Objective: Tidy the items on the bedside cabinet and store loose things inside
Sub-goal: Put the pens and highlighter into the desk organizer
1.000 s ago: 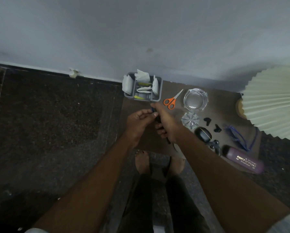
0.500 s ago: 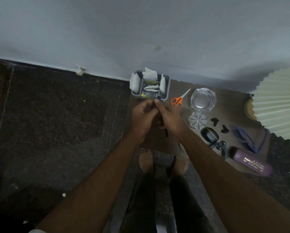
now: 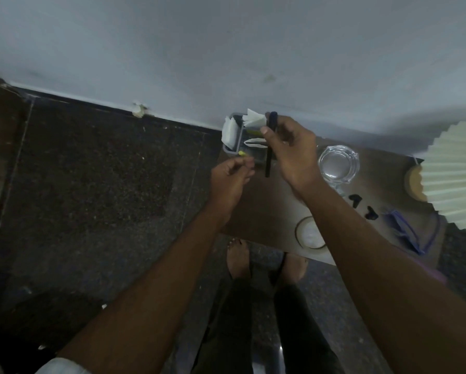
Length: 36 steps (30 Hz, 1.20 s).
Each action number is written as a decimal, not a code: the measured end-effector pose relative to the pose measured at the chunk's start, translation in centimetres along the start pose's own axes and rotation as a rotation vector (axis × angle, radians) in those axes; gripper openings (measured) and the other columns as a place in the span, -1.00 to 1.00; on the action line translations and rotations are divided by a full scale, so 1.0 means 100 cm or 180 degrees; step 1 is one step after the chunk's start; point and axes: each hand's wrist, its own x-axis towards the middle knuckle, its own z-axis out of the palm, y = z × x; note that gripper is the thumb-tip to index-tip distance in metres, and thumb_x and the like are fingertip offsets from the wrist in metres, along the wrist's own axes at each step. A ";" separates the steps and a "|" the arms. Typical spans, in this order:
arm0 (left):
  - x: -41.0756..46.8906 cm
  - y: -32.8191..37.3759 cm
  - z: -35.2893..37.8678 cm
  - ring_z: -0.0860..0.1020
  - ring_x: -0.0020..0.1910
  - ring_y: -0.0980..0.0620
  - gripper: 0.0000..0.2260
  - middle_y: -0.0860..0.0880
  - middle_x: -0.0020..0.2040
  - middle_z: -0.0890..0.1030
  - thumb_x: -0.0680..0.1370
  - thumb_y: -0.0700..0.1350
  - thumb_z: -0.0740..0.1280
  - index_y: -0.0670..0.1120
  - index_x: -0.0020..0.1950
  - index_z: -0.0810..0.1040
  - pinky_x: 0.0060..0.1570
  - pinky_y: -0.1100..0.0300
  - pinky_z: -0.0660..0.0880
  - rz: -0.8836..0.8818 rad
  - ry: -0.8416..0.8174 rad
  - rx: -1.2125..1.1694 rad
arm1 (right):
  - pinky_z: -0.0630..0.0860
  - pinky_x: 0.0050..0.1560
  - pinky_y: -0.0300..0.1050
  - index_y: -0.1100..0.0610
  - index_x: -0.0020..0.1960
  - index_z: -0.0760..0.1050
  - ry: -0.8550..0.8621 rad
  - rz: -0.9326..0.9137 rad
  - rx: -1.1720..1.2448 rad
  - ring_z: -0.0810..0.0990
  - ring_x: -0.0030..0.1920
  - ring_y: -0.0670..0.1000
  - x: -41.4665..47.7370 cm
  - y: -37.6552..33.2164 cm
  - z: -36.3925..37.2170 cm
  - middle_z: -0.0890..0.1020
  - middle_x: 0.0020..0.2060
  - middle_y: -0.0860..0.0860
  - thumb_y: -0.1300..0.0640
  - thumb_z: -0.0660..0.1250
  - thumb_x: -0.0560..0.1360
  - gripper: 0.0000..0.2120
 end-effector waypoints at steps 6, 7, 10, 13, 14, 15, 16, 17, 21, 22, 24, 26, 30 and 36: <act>-0.003 0.000 0.000 0.65 -0.07 -0.03 -0.79 -0.27 0.11 0.67 0.61 -0.32 0.30 -0.31 0.22 0.59 -0.06 0.29 0.60 -0.0009 -0.0075 -0.0001 | 0.59 -0.12 -0.01 0.26 0.08 0.61 0.0170 -0.0041 0.0002 0.56 -0.20 -0.01 0.005 0.005 -0.002 0.61 -0.23 0.09 0.25 0.47 0.49 -0.81; -0.003 0.001 0.001 0.64 -0.05 -0.02 -0.79 -0.28 0.12 0.66 0.61 -0.32 0.30 -0.32 0.22 0.59 -0.06 0.30 0.60 -0.0011 -0.0073 -0.0004 | 0.60 -0.12 -0.02 0.25 0.07 0.62 0.0166 -0.0038 -0.0066 0.61 -0.21 0.01 0.006 0.007 -0.003 0.65 -0.21 0.08 0.23 0.47 0.49 -0.82; -0.003 0.006 0.004 0.63 0.02 -0.05 -0.78 -0.27 0.13 0.66 0.61 -0.31 0.29 -0.31 0.24 0.59 0.01 0.26 0.59 -0.0044 -0.0075 -0.0032 | 0.65 -0.02 0.09 0.24 0.08 0.62 0.0154 -0.0041 -0.0213 0.68 -0.09 0.20 0.007 0.012 -0.004 0.70 -0.08 0.17 0.21 0.47 0.49 -0.81; -0.003 0.010 0.006 0.62 0.07 -0.07 -0.75 -0.26 0.17 0.65 0.63 -0.32 0.26 -0.31 0.28 0.56 0.14 0.15 0.58 -0.0089 -0.0042 -0.0092 | 0.64 0.01 0.05 0.22 0.07 0.63 0.0154 -0.0322 -0.0700 0.68 -0.08 0.10 0.008 0.017 -0.004 0.66 -0.03 0.13 0.19 0.47 0.49 -0.82; -0.002 0.011 0.006 0.63 0.07 -0.07 -0.75 -0.26 0.19 0.64 0.63 -0.32 0.26 -0.30 0.29 0.56 0.13 0.17 0.58 -0.0091 -0.0031 -0.0087 | 0.64 -0.01 -0.01 0.20 0.06 0.62 0.0123 -0.0407 -0.0855 0.68 -0.08 0.07 0.008 0.019 -0.004 0.65 -0.02 0.12 0.19 0.47 0.49 -0.83; -0.002 0.011 0.006 0.64 0.07 -0.07 -0.75 -0.25 0.19 0.65 0.63 -0.31 0.26 -0.29 0.29 0.57 0.12 0.19 0.59 -0.0091 -0.0024 -0.0080 | 0.63 -0.03 -0.09 0.20 0.05 0.62 0.0078 -0.0462 -0.0975 0.67 -0.09 0.04 0.008 0.021 -0.003 0.64 -0.03 0.11 0.19 0.47 0.49 -0.84; -0.001 0.010 0.006 0.65 0.08 -0.09 -0.74 -0.24 0.20 0.65 0.63 -0.31 0.27 -0.29 0.30 0.57 0.11 0.20 0.59 -0.0095 -0.0023 -0.0072 | 0.61 -0.05 -0.21 0.21 0.05 0.62 0.0024 -0.0520 -0.1104 0.66 -0.11 0.02 0.008 0.022 -0.003 0.64 -0.04 0.10 0.19 0.47 0.49 -0.84; -0.001 0.009 0.006 0.66 0.11 -0.10 -0.74 -0.22 0.20 0.65 0.63 -0.31 0.27 -0.28 0.30 0.57 0.12 0.18 0.60 -0.0101 -0.0025 -0.0056 | 0.58 -0.08 -0.30 0.21 0.05 0.62 -0.0030 -0.0587 -0.1240 0.65 -0.13 0.00 0.008 0.024 -0.002 0.63 -0.05 0.09 0.19 0.46 0.49 -0.84; 0.003 0.004 0.007 0.67 0.13 -0.11 -0.72 -0.18 0.20 0.66 0.61 -0.33 0.26 -0.26 0.31 0.57 0.18 0.10 0.61 -0.0125 -0.0031 0.0017 | 0.52 -0.03 -0.18 0.21 0.06 0.64 -0.0091 -0.0711 -0.1683 0.64 -0.11 0.07 0.004 0.029 0.001 0.67 -0.08 0.12 0.18 0.45 0.50 -0.83; 0.003 0.003 0.007 0.67 0.12 -0.10 -0.72 -0.17 0.18 0.67 0.61 -0.32 0.26 -0.25 0.30 0.58 0.15 0.12 0.62 -0.0128 -0.0041 0.0017 | 0.47 -0.03 -0.20 0.21 0.06 0.64 -0.0077 -0.0720 -0.1815 0.63 -0.11 0.09 0.004 0.030 0.001 0.67 -0.09 0.12 0.17 0.45 0.50 -0.83; 0.003 0.001 0.007 0.69 0.08 -0.05 -0.74 -0.13 0.15 0.69 0.61 -0.30 0.27 -0.21 0.28 0.61 0.07 0.19 0.63 -0.0121 -0.0048 0.0023 | 0.38 -0.05 -0.24 0.23 0.06 0.64 -0.0063 -0.0705 -0.2005 0.63 -0.09 0.13 0.006 0.033 0.001 0.68 -0.08 0.14 0.17 0.44 0.50 -0.82; 0.003 0.001 0.007 0.70 0.04 -0.04 -0.75 -0.10 0.12 0.71 0.63 -0.27 0.27 -0.19 0.27 0.62 -0.01 0.25 0.63 -0.0105 -0.0046 0.0034 | 0.42 0.02 -0.20 0.21 0.14 0.64 -0.0119 -0.0624 -0.2083 0.64 -0.03 0.14 0.008 0.034 0.001 0.68 -0.02 0.15 0.19 0.42 0.51 -0.78; 0.002 0.003 0.009 0.70 0.04 -0.09 -0.76 -0.13 0.13 0.70 0.64 -0.25 0.28 -0.21 0.28 0.60 -0.02 0.23 0.64 -0.0145 -0.0018 0.0057 | 0.48 0.05 -0.11 0.20 0.17 0.63 -0.0187 -0.0508 -0.2062 0.65 -0.01 0.15 0.009 0.035 0.003 0.69 -0.02 0.16 0.22 0.41 0.50 -0.75; -0.006 0.009 0.013 0.66 -0.03 -0.10 -0.78 -0.21 0.11 0.69 0.62 -0.28 0.29 -0.24 0.25 0.59 0.05 0.07 0.62 -0.0138 0.0046 0.0106 | 0.57 0.04 -0.01 0.14 0.25 0.58 -0.0124 -0.0473 -0.1831 0.65 -0.10 0.09 0.004 0.035 0.000 0.67 0.01 0.09 0.25 0.43 0.44 -0.63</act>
